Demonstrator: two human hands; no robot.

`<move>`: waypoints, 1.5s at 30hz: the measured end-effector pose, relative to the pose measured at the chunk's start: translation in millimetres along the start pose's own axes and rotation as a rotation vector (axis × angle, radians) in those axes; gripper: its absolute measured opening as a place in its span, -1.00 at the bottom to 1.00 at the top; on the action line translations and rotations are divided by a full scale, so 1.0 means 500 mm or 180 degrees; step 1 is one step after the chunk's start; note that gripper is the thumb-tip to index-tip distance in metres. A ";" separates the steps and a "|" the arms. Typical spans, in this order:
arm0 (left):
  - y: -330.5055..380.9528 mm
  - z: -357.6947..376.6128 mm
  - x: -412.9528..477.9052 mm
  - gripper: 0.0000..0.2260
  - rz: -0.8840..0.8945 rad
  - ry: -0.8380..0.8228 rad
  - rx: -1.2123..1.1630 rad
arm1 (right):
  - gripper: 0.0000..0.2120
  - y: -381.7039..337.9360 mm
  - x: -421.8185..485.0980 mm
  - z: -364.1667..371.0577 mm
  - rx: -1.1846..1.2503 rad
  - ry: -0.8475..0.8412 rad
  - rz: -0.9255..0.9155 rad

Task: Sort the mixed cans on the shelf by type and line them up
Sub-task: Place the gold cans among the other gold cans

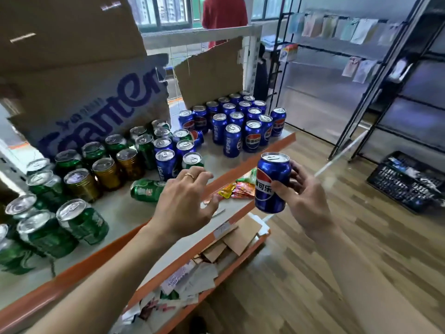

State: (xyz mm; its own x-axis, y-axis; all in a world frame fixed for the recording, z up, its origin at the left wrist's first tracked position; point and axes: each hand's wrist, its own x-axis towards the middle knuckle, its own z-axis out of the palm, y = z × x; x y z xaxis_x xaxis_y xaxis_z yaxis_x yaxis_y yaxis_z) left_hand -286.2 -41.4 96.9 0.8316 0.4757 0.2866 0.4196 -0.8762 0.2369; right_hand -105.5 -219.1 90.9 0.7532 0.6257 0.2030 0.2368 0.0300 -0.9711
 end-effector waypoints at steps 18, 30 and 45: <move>-0.105 0.125 0.307 -0.55 -0.0169 0.0081 0.0090 | -0.42 0.119 0.330 0.084 -0.0471 -0.0408 -0.0052; -0.162 0.166 0.318 -0.54 -0.0607 0.0115 0.0334 | -0.34 0.261 0.402 0.194 -0.0516 -0.0180 -0.0234; -0.141 0.200 0.314 -0.57 -0.1010 0.0118 0.0865 | -0.29 0.319 0.459 0.168 -0.0900 -0.1121 -0.0363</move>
State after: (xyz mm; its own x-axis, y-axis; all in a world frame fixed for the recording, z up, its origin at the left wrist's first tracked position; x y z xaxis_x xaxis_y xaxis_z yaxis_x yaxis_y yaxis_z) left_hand -148.6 87.3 32.3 0.6341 0.7234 0.2733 0.7377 -0.6719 0.0667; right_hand 53.6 -5.1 -28.0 0.4699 0.8588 0.2040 0.5009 -0.0691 -0.8628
